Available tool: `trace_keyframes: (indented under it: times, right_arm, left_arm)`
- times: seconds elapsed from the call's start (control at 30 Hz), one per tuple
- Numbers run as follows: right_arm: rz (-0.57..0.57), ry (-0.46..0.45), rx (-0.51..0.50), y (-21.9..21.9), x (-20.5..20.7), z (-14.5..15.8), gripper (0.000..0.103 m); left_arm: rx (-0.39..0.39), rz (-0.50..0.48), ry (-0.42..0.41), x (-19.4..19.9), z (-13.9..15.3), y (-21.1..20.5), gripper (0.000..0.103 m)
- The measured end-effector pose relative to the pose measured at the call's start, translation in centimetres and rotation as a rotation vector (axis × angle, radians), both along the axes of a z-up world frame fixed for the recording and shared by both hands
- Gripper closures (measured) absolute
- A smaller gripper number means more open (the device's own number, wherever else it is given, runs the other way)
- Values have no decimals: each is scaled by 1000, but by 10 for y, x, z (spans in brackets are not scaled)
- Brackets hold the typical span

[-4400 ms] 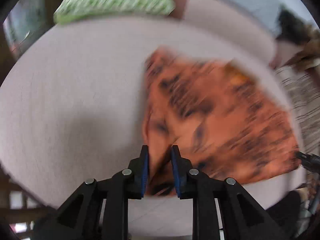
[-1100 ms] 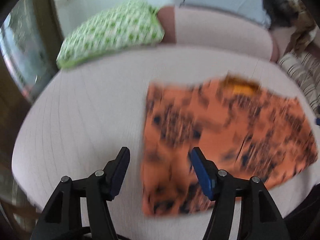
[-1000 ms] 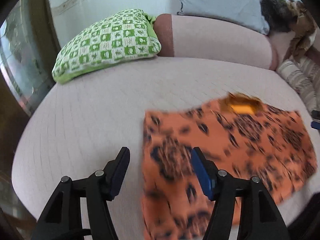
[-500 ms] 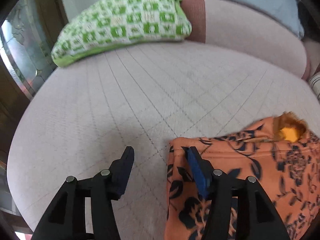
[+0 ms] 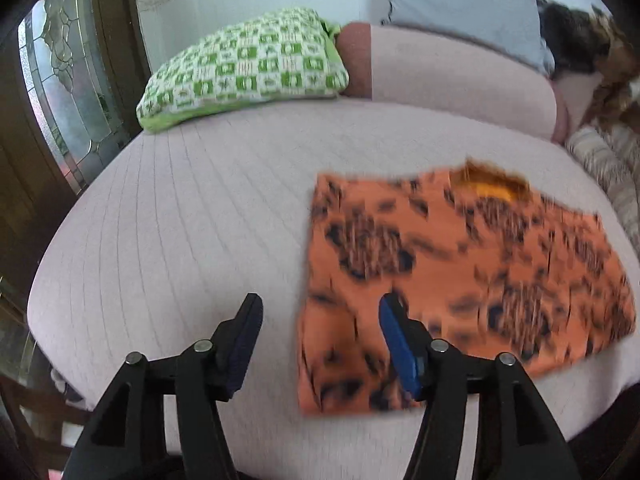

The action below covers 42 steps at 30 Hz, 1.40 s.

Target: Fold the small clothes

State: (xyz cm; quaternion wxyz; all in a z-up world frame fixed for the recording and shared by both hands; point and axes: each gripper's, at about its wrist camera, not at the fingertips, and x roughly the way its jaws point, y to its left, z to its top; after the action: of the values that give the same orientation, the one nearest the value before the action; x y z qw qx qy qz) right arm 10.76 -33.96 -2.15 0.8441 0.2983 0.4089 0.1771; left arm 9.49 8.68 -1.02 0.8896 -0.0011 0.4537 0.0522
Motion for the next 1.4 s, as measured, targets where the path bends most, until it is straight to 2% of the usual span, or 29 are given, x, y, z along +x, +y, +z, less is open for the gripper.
trace_keyframes:
  times: [0.03, 0.1, 0.13, 0.17, 0.2, 0.3, 0.33, 0.37, 0.43, 0.47, 0.53, 0.6, 0.73, 0.97, 1.13, 1.2, 1.27, 1.4]
  right_arm:
    - [-14, 8, -31, 3, -8, -10, 27]
    - [-98, 45, -185, 3, -15, -35, 27]
    - [-135, 80, -232, 2, -16, -47, 27]
    - [-155, 139, -223, -5, -16, -59, 27]
    - [-162, 144, -147, -10, -21, -61, 27]
    - [-140, 35, -120, -9, -34, -35, 26]
    - [-137, 18, -111, -8, -35, -32, 25]
    - [-140, 19, -96, -9, -35, -35, 18]
    - [-191, 127, -100, -15, -31, -62, 15]
    - [-210, 141, -81, -19, -35, -69, 16]
    - [-203, 67, -109, -15, -42, -51, 15]
    - [-211, -11, -169, -10, -50, -33, 15]
    - [-208, -45, -175, -4, -62, -25, 15]
    - [-106, -27, -176, 16, -72, -34, 15]
    - [-167, -13, -177, 3, -66, -45, 15]
    - [-197, 48, -147, -9, -60, -57, 15]
    - [-223, 125, -74, -21, -57, -71, 15]
    - [-287, 81, -40, -35, -69, -62, 15]
  left_arm:
    - [13, -9, 39, -4, -13, -2, 40]
    - [69, -19, 126, -3, -33, -5, 40]
    - [92, -17, 143, -4, -38, -4, 40]
    - [83, -11, 128, -7, -33, -1, 40]
    - [70, -1, 108, -11, -27, 1, 40]
    - [38, 23, 40, -24, -10, 4, 35]
    - [41, 17, 53, -24, -13, 3, 30]
    - [49, 14, 87, -22, -20, 3, 30]
    - [66, 29, 162, -19, -31, 2, 30]
    - [47, 39, 160, -21, -27, 4, 30]
    - [2, 53, 121, -26, -9, 3, 30]
    - [-9, 46, 98, -28, 2, -3, 30]
    - [-12, 40, 61, -26, 20, -19, 30]
    - [2, 20, 74, -24, 18, -40, 30]
    - [6, 15, 86, -25, 15, -46, 30]
    - [7, 15, 93, -24, 12, -48, 30]
    - [9, 11, 99, -24, 11, -49, 30]
    - [8, 25, 77, -24, 13, -48, 30]
